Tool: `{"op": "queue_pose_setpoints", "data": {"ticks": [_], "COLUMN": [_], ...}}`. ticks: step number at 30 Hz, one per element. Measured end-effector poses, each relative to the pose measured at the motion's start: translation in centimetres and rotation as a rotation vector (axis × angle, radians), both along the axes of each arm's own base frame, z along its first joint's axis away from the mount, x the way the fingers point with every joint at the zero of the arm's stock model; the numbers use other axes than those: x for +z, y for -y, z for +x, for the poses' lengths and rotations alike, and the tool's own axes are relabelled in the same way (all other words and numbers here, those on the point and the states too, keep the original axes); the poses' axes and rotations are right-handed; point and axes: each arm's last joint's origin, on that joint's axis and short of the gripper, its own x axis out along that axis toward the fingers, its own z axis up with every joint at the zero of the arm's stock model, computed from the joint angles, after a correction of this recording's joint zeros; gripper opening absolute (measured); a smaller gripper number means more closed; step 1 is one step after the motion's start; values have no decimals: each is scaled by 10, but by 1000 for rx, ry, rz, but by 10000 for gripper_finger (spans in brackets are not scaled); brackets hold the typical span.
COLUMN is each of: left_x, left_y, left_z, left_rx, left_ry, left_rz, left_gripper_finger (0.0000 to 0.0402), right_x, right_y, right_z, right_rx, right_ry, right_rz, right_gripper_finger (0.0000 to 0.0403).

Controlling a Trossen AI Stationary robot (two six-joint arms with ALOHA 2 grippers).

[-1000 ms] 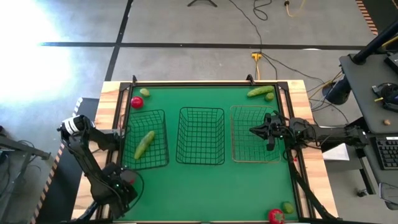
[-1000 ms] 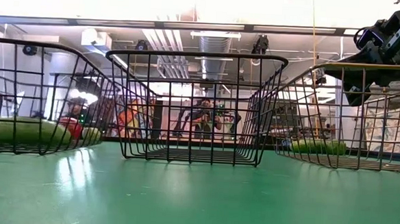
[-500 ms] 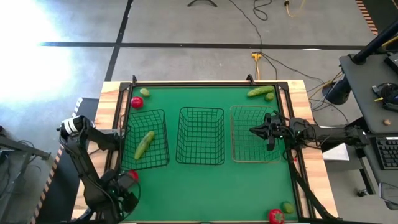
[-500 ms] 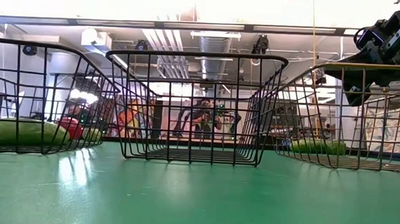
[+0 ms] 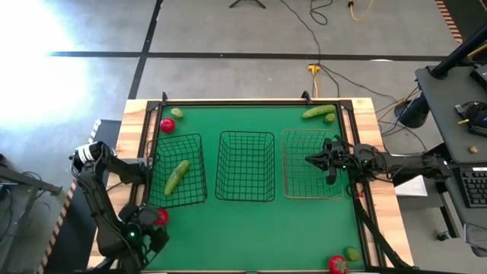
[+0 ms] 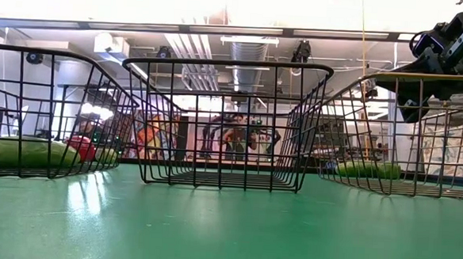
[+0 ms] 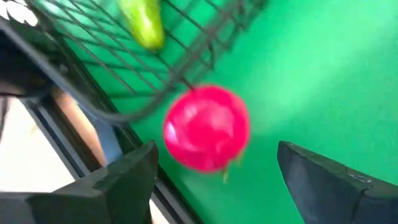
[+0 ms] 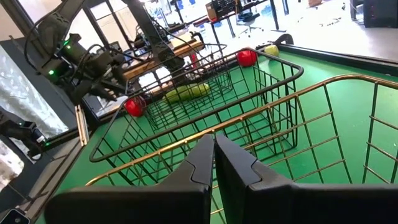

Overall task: Sort produce into baskets
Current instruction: Put the middle left tomato into the right black wire basket

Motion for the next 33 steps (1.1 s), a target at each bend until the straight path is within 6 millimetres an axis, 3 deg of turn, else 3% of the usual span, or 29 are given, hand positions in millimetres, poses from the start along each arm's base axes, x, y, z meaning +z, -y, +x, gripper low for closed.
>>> {"op": "queue_pose_setpoints", "data": {"ticks": [11, 24, 33], "left_x": [-33, -53, -48], "left_y": [-13, -18, -3], "left_z": [-5, -9, -5], "left_rx": [106, 120, 57], "left_ry": [26, -19, -50], "left_rz": [30, -4, -132], "left_gripper_finger": [332, 331, 331], "right_x": [0, 0, 0], "right_y": [0, 0, 0], "right_z": [0, 0, 0], "right_rx": [-1, 0, -1], "right_ry": [0, 0, 0], "right_rz": [0, 0, 0], "right_gripper_finger": [9, 9, 9]}}
